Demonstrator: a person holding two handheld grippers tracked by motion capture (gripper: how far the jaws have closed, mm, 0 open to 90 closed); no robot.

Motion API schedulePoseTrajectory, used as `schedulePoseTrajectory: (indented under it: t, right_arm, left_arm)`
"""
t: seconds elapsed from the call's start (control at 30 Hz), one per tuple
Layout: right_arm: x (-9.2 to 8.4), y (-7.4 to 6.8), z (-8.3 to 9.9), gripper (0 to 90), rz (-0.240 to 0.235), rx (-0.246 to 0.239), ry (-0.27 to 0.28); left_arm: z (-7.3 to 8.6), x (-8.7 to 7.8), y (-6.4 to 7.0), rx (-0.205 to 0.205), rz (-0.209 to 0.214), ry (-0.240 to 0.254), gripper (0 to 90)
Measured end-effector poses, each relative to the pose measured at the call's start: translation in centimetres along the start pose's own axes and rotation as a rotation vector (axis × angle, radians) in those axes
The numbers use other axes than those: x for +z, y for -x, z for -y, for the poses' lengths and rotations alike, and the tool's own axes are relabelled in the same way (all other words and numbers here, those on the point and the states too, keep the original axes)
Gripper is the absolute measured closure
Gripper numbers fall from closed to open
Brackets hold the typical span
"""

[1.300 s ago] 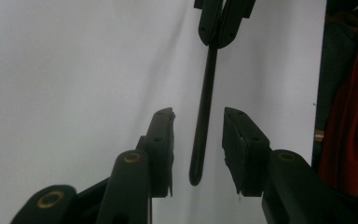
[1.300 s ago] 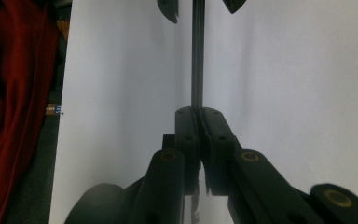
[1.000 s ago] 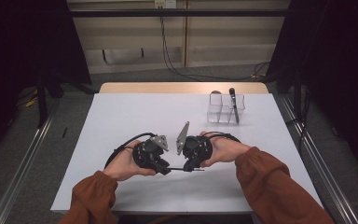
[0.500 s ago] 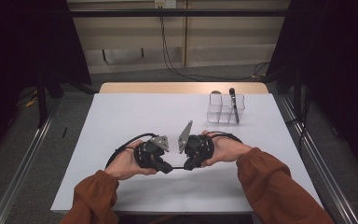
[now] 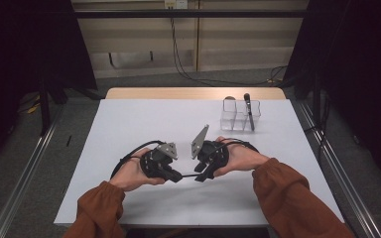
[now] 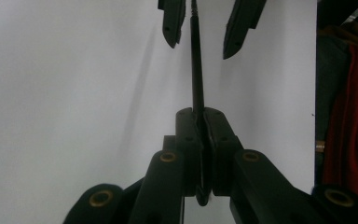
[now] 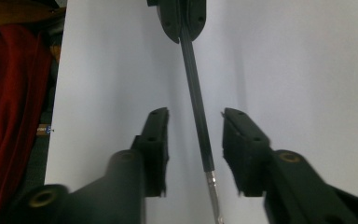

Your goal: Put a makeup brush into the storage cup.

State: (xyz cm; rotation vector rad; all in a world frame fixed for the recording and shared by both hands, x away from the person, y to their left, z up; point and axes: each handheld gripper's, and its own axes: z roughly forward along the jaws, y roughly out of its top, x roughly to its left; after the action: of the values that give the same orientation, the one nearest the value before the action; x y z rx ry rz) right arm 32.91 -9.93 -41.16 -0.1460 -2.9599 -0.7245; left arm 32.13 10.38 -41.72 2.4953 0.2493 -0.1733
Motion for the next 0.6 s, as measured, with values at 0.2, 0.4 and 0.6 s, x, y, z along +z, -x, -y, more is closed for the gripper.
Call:
schedulePoseTrajectory:
  t: [0.2,0.4,0.6]
  right_arm:
    - [-0.5,0.1,1.0,42.1,0.044,0.025,0.04]
    - [-1.0,0.5,2.2,30.5,0.077,0.067,0.088]
    - [-1.4,0.5,3.3,21.5,0.095,0.102,0.114]
  left_arm:
    - [0.4,-0.4,-0.1,-0.007,-0.002,0.008,85.5]
    - [0.9,-0.9,0.0,-0.02,0.003,0.028,85.5]
    - [1.9,-1.2,-0.1,-0.042,-0.011,0.031,85.5]
